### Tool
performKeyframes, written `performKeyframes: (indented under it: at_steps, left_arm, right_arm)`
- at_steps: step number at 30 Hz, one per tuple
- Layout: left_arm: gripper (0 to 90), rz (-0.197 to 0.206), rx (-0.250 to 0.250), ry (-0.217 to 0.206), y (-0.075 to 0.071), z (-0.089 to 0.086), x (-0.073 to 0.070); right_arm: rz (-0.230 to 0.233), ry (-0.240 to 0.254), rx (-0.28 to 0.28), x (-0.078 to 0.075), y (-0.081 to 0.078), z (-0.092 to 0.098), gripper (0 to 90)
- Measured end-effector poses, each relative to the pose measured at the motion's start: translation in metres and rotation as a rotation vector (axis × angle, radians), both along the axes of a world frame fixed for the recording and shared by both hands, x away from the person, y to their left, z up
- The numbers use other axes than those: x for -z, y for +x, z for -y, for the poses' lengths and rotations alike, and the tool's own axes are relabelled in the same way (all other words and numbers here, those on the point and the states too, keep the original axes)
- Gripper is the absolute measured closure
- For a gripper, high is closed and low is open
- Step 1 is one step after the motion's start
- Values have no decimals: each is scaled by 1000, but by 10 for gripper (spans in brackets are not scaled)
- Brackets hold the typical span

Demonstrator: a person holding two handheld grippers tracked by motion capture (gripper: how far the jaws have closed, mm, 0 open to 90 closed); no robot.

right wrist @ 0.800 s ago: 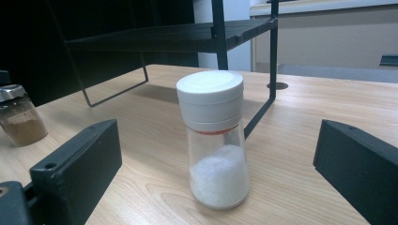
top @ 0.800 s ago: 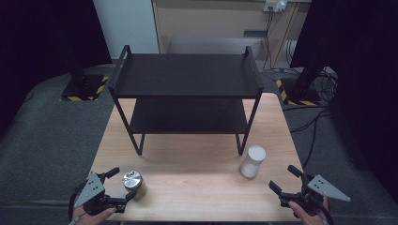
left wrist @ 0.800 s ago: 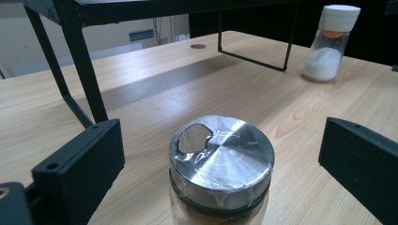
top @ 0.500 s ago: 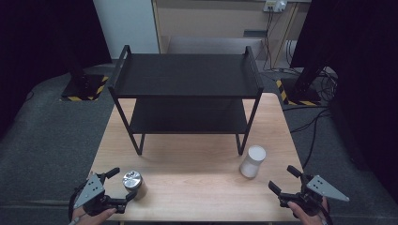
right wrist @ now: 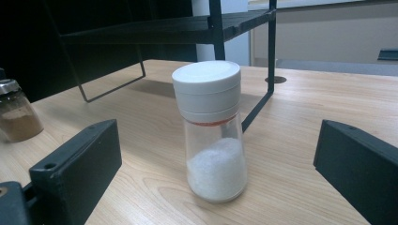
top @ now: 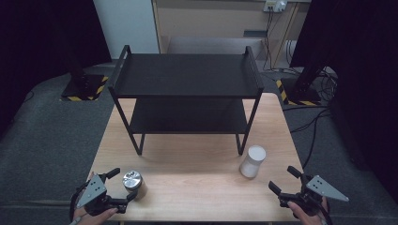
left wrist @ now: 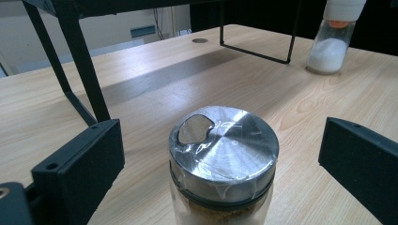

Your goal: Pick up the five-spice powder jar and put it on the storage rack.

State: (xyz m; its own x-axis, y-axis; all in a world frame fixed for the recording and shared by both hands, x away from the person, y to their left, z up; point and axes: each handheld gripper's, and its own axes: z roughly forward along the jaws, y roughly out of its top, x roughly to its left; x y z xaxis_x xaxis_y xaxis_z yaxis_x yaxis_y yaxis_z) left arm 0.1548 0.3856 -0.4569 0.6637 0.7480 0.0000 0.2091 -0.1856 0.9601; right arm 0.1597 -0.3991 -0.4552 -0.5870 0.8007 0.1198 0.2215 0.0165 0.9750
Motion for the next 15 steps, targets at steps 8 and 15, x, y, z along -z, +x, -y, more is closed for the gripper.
performKeyframes:
  at_steps: [8,15]
  left_arm:
    - [0,-12,-6,5,1,1,2]
    - [0,-25,-14,18,2,2,5]
  right_arm:
    - [-5,-9,-11,1,2,-3,15]
    - [0,-3,-14,1,2,-4,15]
